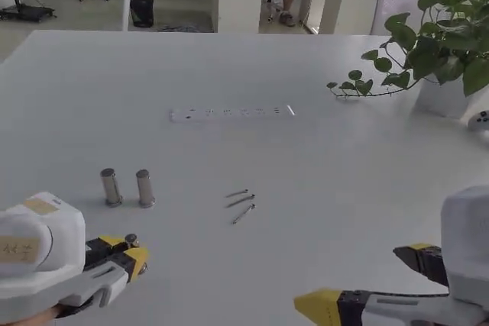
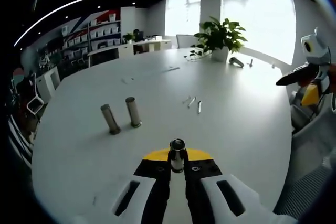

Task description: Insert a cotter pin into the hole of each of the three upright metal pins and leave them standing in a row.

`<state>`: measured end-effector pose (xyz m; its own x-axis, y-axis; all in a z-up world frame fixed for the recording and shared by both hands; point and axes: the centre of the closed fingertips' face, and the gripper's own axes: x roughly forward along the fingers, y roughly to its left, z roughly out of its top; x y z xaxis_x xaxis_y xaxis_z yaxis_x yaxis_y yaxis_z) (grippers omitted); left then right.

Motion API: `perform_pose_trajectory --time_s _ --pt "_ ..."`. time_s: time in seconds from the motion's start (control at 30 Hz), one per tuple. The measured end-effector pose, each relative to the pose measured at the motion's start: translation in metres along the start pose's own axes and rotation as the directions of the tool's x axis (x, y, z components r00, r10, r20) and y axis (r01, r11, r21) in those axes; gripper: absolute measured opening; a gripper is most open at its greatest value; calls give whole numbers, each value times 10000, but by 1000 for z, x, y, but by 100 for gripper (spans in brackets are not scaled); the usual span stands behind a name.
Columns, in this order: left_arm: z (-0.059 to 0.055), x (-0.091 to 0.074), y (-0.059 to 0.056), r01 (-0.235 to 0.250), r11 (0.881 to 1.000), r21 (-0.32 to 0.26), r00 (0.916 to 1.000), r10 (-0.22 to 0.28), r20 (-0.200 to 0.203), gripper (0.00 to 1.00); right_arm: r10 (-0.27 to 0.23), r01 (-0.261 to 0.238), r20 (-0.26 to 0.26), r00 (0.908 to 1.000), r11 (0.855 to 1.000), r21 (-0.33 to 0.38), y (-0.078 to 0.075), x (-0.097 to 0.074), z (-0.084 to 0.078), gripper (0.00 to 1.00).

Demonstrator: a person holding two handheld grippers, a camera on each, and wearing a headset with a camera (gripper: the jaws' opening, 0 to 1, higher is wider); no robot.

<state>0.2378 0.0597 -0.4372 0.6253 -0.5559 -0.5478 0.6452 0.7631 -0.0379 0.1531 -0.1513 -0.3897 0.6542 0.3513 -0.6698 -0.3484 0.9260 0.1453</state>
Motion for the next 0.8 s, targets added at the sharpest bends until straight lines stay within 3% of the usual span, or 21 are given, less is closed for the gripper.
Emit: perform_pose_trajectory --time_s 0.13,0.43,0.73,0.8 --pt "-6 0 -5 -109 9996 243 9998 113 -154 5 42 -42 35 10000 10000 30 -1 0 1 94" --pt "-8 0 -13 -195 9997 -132 9998 195 36 5 177 -177 5 9998 9998 -41 0 5 3 94" --pt "-19 3 -12 -485 9977 -477 9986 475 -235 5 375 -376 -92 9993 9992 -131 5 8 3 94" --pt "-22 4 -11 -599 9980 -178 9978 593 -298 5 393 -394 -99 9992 9991 -121 6 9 4 94"
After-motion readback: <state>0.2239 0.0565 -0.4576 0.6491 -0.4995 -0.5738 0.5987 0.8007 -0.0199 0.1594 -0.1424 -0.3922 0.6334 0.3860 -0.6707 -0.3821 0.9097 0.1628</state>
